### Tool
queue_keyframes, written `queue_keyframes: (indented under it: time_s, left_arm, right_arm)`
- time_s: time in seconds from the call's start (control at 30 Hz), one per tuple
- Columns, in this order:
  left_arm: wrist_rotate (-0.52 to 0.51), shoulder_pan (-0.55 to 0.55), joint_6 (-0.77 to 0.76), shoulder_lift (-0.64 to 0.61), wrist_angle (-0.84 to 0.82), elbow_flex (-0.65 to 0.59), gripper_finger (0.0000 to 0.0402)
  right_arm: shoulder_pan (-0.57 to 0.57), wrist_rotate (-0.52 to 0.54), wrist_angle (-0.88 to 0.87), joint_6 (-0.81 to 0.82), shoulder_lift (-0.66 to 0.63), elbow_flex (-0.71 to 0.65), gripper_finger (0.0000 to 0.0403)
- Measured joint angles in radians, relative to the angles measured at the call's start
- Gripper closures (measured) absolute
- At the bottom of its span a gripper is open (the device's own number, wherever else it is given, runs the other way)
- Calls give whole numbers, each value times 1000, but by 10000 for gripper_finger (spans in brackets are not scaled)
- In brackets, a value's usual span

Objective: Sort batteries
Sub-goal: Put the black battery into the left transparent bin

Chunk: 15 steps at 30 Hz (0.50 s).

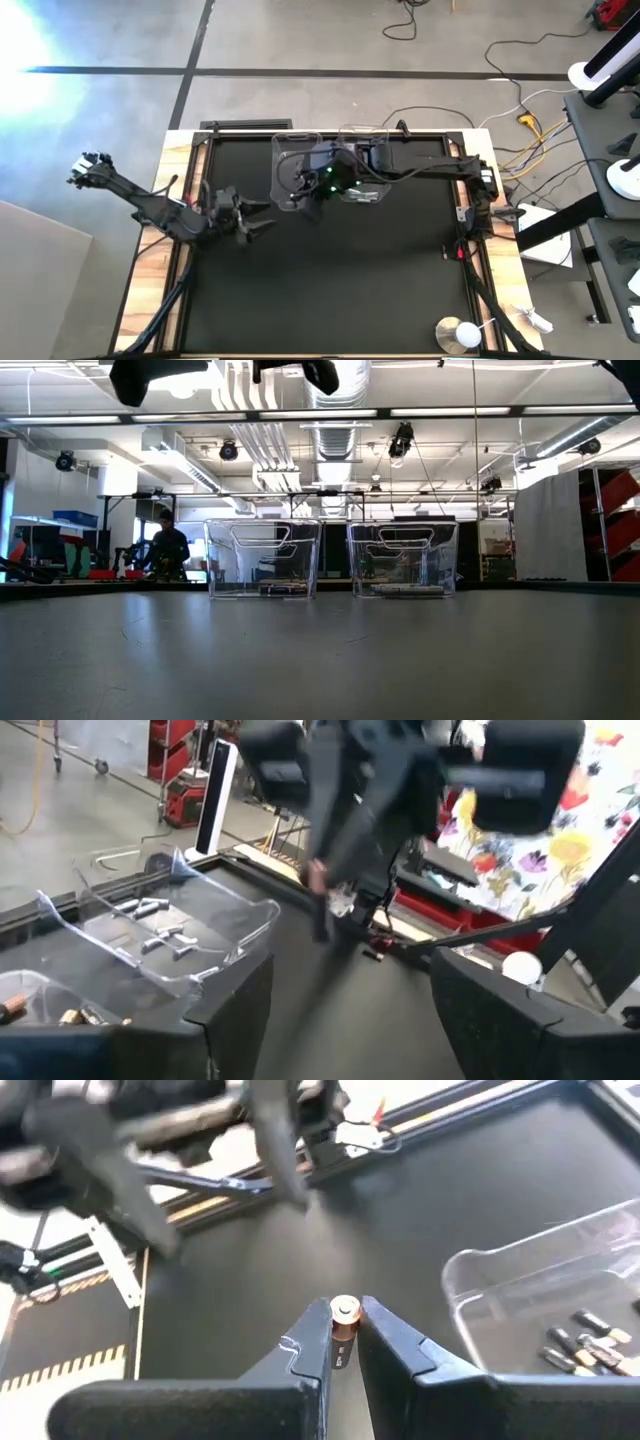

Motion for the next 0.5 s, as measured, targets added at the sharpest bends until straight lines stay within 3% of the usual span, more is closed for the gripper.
queue_keyframes:
  time_s: [0.4, 0.5]
  left_arm:
    - [0, 112, 60, 161, 34, 70, 183]
    - [59, 135, 96, 191, 36, 99, 195]
  right_arm:
    - [2, -61, 58, -61, 0, 0, 370]
    - [2, -61, 58, -67, 0, -1, 370]
